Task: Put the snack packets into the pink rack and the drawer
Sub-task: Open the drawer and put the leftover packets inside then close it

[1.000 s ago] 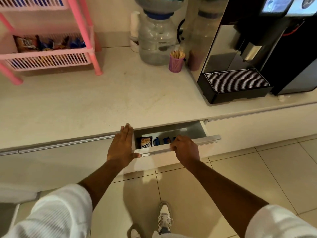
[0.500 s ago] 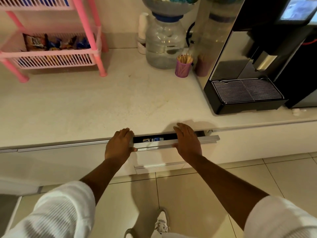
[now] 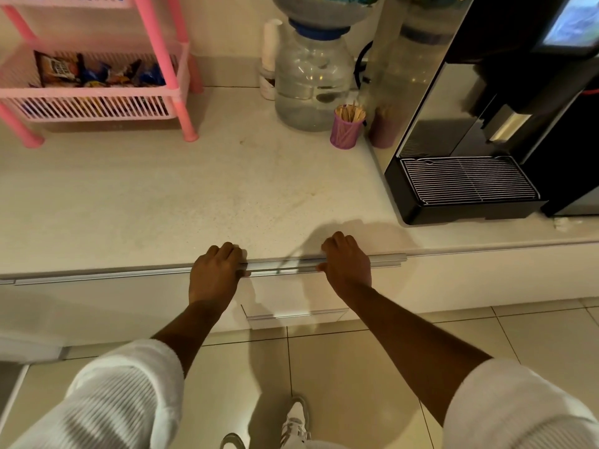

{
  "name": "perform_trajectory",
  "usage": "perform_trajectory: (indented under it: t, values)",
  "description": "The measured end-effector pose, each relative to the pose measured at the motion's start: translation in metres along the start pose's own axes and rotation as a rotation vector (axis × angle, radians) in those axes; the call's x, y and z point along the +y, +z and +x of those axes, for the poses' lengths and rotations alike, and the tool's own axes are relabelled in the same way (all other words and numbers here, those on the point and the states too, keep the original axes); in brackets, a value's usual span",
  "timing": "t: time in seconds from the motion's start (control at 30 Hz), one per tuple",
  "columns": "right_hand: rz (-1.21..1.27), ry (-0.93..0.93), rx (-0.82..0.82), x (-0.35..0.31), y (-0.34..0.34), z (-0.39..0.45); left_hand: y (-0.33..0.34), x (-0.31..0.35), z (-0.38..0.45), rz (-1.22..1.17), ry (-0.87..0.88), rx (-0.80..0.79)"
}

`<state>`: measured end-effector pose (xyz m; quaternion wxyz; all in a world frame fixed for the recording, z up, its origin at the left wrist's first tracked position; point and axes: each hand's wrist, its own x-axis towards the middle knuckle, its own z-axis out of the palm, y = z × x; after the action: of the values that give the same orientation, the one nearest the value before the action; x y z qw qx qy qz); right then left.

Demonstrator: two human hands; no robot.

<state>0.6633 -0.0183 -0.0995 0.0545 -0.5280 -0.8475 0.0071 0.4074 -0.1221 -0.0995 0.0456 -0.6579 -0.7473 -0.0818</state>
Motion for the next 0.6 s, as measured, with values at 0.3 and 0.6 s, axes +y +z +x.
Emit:
perform_trajectory:
  t: [0.3,0.6]
  values:
    - [-0.080,-0.012,0.031,-0.001,0.003,0.008,0.006,0.000,0.009,0.067,0.026,0.055]
    - [-0.131,-0.042,0.126,-0.002,0.010,0.011,0.013,-0.002,0.016,0.099,0.042,0.112]
